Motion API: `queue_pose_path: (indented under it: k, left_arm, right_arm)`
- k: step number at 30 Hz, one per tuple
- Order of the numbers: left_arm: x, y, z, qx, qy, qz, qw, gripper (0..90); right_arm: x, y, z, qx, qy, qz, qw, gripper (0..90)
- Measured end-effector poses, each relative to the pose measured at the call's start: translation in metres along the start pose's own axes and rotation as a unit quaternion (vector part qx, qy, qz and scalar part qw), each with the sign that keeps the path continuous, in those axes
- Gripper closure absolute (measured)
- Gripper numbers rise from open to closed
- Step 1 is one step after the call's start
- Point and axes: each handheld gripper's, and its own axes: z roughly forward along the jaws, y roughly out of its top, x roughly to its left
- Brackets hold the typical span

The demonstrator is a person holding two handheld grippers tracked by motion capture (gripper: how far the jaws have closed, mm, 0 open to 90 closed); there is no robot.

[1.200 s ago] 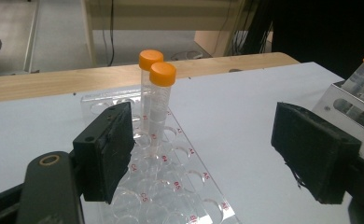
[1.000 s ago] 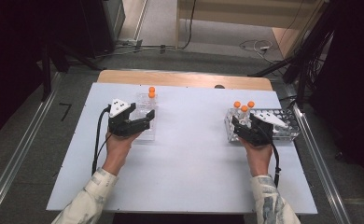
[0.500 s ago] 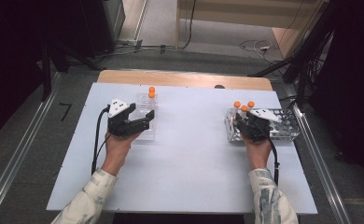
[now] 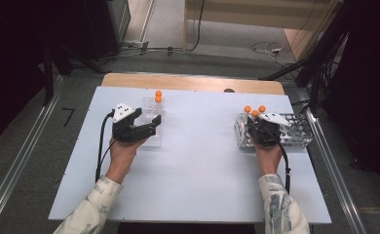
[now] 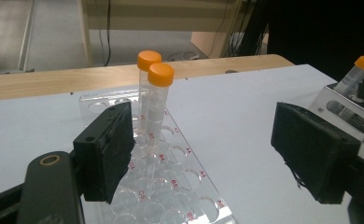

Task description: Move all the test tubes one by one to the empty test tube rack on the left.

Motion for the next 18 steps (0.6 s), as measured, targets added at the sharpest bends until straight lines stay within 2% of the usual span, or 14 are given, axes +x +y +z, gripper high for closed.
queue_pose_path:
  k: [2, 12, 18]
  left_arm:
    - [0.000, 0.000, 0.000, 0.000, 0.000, 0.000, 1.0000, 21.4]
    - [-0.001, 0.000, 0.000, 0.002, -0.004, 0.000, 1.0000, 21.2]
    - [-0.001, -0.001, 0.001, 0.004, -0.008, 0.000, 1.0000, 20.6]
  right_arm:
    - [0.000, 0.000, 0.000, -0.002, -0.003, 0.002, 1.0000, 71.2]
    - [-0.003, 0.004, -0.008, -0.019, -0.002, 0.009, 0.9998, 71.4]
    - [-0.002, 0.015, -0.018, -0.037, -0.002, 0.009, 0.9993, 71.3]
